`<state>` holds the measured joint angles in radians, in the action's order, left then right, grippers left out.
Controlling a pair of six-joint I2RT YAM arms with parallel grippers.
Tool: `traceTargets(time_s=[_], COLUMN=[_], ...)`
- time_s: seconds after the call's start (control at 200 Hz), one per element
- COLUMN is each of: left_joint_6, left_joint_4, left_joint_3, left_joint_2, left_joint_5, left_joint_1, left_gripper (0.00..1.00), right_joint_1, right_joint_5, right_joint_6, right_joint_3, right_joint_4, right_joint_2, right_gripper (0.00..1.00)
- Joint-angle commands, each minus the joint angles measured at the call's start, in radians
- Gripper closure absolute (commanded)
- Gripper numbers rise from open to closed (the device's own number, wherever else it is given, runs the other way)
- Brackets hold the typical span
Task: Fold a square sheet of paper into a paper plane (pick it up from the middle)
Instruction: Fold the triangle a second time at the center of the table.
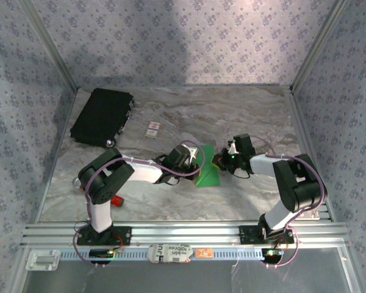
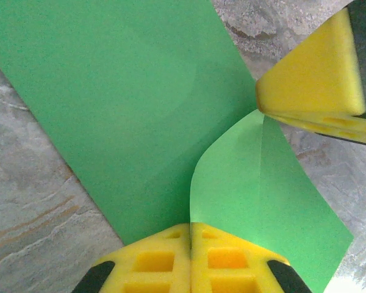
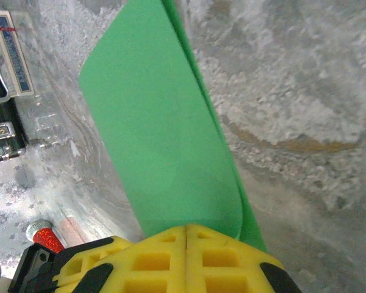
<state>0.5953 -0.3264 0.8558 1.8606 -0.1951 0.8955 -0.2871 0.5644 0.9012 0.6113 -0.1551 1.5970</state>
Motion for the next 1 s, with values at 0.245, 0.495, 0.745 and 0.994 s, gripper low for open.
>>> traceTargets(time_s=[0.245,0.495,0.745,0.994], left_joint_6=[0.008,0.009,0.009,0.010], left_joint_4=[0.091,0.092,0.092,0.090], left_joint_3=[-0.011,-0.011,-0.008,-0.009], left_joint_2=[0.046,0.048,0.049,0.050], left_joint_5=[-0.018,-0.021,-0.021,-0.023], left_joint_1=[-0.004,-0.004,-0.004,-0.005], left_gripper=[0.94,0.94,0.94,0.94], right_joint_1=[0.065,0.069,-0.018,-0.076], right_joint_5=[-0.023,0.015,0.032,0.038], right_joint_6=[-0.053,-0.036,-0.004,0.028], right_joint_3=[-0.028,0.017,0.012,-0.027], right_joint_4=[0.039,0.040,0.043,-0.005], right_joint_2=[0.054,-0.025,-0.068,-0.035], right_gripper=[1.00,1.00,1.00,1.00])
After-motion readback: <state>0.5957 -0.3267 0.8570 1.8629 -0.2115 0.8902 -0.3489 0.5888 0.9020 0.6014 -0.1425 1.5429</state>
